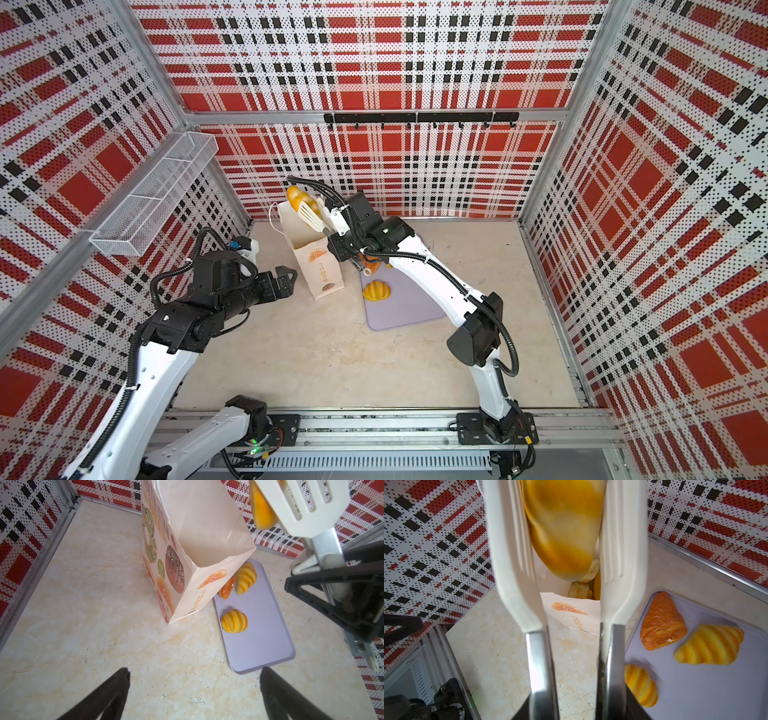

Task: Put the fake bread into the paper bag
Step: 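Carry the orange bun in the tongs over the bag opening, then open the tongs with right gripper to drop the orange bun into the bag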

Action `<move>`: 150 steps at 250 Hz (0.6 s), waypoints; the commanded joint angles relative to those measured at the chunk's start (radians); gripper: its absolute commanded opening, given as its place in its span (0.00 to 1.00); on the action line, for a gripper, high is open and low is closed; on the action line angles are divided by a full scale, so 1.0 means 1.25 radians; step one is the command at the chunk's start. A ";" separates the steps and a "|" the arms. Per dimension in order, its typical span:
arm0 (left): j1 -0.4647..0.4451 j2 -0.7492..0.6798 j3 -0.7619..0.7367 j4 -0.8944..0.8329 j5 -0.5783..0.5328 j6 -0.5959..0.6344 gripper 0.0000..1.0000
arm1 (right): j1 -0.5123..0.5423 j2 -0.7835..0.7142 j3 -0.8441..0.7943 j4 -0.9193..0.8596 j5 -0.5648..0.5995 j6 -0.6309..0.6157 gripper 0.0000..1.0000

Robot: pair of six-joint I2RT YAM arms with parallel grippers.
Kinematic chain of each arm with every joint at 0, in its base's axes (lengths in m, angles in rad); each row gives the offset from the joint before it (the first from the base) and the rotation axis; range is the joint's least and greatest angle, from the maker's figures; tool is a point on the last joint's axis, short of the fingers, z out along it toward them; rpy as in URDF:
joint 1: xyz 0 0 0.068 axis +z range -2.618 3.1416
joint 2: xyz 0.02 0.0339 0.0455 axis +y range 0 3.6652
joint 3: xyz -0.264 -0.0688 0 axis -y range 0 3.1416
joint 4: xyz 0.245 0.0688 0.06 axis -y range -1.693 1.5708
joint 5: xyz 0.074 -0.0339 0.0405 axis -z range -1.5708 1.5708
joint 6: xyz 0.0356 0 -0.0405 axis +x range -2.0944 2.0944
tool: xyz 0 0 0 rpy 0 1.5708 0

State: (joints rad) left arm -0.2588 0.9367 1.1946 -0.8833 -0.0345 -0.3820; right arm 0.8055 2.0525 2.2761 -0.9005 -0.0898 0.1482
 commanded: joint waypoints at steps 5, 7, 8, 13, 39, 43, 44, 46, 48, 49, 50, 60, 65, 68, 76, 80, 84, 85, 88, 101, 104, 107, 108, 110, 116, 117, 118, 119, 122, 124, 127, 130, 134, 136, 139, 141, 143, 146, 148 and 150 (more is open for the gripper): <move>0.008 -0.011 -0.019 0.019 -0.013 -0.010 0.99 | -0.003 0.009 0.029 0.030 0.026 -0.022 0.42; 0.008 -0.010 -0.019 0.018 -0.013 -0.010 0.99 | -0.003 0.011 0.029 0.030 0.025 -0.022 0.42; 0.008 -0.010 -0.020 0.018 -0.013 -0.010 0.99 | -0.003 0.011 0.029 0.030 0.025 -0.022 0.42; 0.009 -0.009 -0.020 0.018 -0.012 -0.010 0.99 | -0.003 0.013 0.031 0.029 0.024 -0.023 0.43; 0.010 -0.005 -0.024 0.017 -0.012 -0.016 0.99 | -0.004 0.029 0.049 0.017 0.024 -0.030 0.43; 0.010 -0.005 -0.024 0.017 -0.011 -0.017 0.99 | -0.003 0.032 0.053 0.015 0.025 -0.031 0.43; 0.010 -0.006 -0.024 0.017 -0.011 -0.017 0.99 | -0.003 0.033 0.054 0.014 0.025 -0.032 0.43; 0.010 -0.005 -0.024 0.017 -0.011 -0.017 0.99 | -0.003 0.034 0.057 0.012 0.026 -0.032 0.43; 0.010 -0.006 -0.024 0.018 -0.013 -0.018 0.99 | -0.004 0.036 0.058 0.011 0.025 -0.034 0.43; 0.010 -0.006 -0.024 0.018 -0.012 -0.018 0.99 | -0.004 0.036 0.058 0.010 0.025 -0.034 0.43; 0.010 -0.006 -0.024 0.019 -0.012 -0.019 0.99 | -0.004 0.037 0.060 0.009 0.025 -0.034 0.43; 0.009 -0.003 -0.024 0.020 -0.013 -0.018 0.99 | -0.004 0.042 0.068 0.004 0.024 -0.035 0.43; 0.010 -0.004 -0.023 0.020 -0.015 -0.019 0.99 | -0.004 0.044 0.070 0.003 0.024 -0.036 0.43; 0.010 -0.004 -0.023 0.020 -0.015 -0.020 0.99 | -0.004 0.045 0.071 0.002 0.023 -0.036 0.43; 0.010 -0.003 -0.022 0.020 -0.018 -0.021 0.99 | -0.005 0.047 0.073 0.000 0.024 -0.036 0.44; 0.010 -0.002 -0.022 0.020 -0.019 -0.021 0.99 | -0.005 0.047 0.073 0.000 0.024 -0.037 0.44; 0.010 -0.004 -0.023 0.020 -0.020 -0.023 1.00 | -0.006 0.048 0.073 -0.001 0.025 -0.036 0.44; 0.010 -0.004 -0.023 0.019 -0.019 -0.023 0.99 | -0.007 0.048 0.072 0.000 0.025 -0.035 0.44; 0.010 -0.004 -0.023 0.019 -0.019 -0.024 0.99 | -0.007 0.048 0.072 -0.001 0.025 -0.035 0.45; 0.010 -0.007 -0.026 0.019 -0.020 -0.027 0.99 | -0.011 0.049 0.073 -0.005 0.029 -0.031 0.46; 0.010 -0.006 -0.027 0.019 -0.020 -0.028 0.99 | -0.012 0.049 0.073 -0.005 0.030 -0.030 0.46; 0.010 -0.007 -0.027 0.020 -0.020 -0.029 0.99 | -0.013 0.049 0.072 -0.006 0.031 -0.029 0.47; 0.010 -0.007 -0.028 0.020 -0.021 -0.029 0.99 | -0.013 0.048 0.072 -0.006 0.031 -0.028 0.47; 0.010 -0.008 -0.028 0.019 -0.021 -0.030 0.99 | -0.013 0.049 0.073 -0.007 0.031 -0.028 0.47; 0.009 -0.010 -0.029 0.019 -0.021 -0.030 0.99 | -0.015 0.049 0.072 -0.009 0.032 -0.027 0.49; 0.010 -0.010 -0.030 0.019 -0.021 -0.031 0.99 | -0.016 0.048 0.072 -0.009 0.032 -0.027 0.49; 0.010 -0.011 -0.030 0.019 -0.021 -0.031 0.99 | -0.015 0.048 0.072 -0.008 0.032 -0.027 0.50; 0.010 -0.010 -0.030 0.019 -0.021 -0.031 0.99 | -0.016 0.048 0.073 -0.008 0.032 -0.027 0.50; 0.010 -0.011 -0.031 0.020 -0.021 -0.031 0.99 | -0.016 0.048 0.072 -0.008 0.031 -0.027 0.51; 0.010 -0.011 -0.031 0.020 -0.021 -0.031 0.99 | -0.016 0.047 0.073 -0.008 0.031 -0.026 0.51; 0.010 -0.011 -0.031 0.020 -0.021 -0.032 1.00 | -0.017 0.047 0.073 -0.008 0.031 -0.026 0.52; 0.009 -0.013 -0.032 0.020 -0.021 -0.032 0.99 | -0.018 0.047 0.073 -0.008 0.030 -0.025 0.52; 0.010 -0.013 -0.033 0.020 -0.023 -0.032 0.99 | -0.019 0.045 0.073 -0.009 0.030 -0.025 0.52; 0.010 -0.014 -0.033 0.019 -0.023 -0.032 0.99 | -0.019 0.045 0.073 -0.009 0.030 -0.025 0.53; 0.010 -0.014 -0.034 0.018 -0.023 -0.033 0.99 | -0.019 0.045 0.073 -0.009 0.029 -0.025 0.53; 0.010 -0.014 -0.033 0.019 -0.023 -0.034 0.99 | -0.019 0.044 0.073 -0.008 0.029 -0.025 0.53; 0.010 -0.014 -0.034 0.018 -0.024 -0.033 0.99 | -0.020 0.045 0.073 -0.006 0.029 -0.026 0.54; 0.010 -0.014 -0.034 0.018 -0.023 -0.034 0.99 | -0.020 0.043 0.073 -0.006 0.029 -0.025 0.54; 0.009 -0.015 -0.034 0.019 -0.024 -0.035 0.99 | -0.020 0.043 0.074 -0.007 0.028 -0.025 0.54; 0.009 -0.015 -0.034 0.018 -0.024 -0.035 0.99 | -0.021 0.043 0.074 -0.007 0.029 -0.025 0.55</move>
State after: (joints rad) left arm -0.2539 0.9340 1.1637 -0.8757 -0.0429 -0.4126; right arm 0.7918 2.1136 2.3157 -0.9501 -0.0601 0.1230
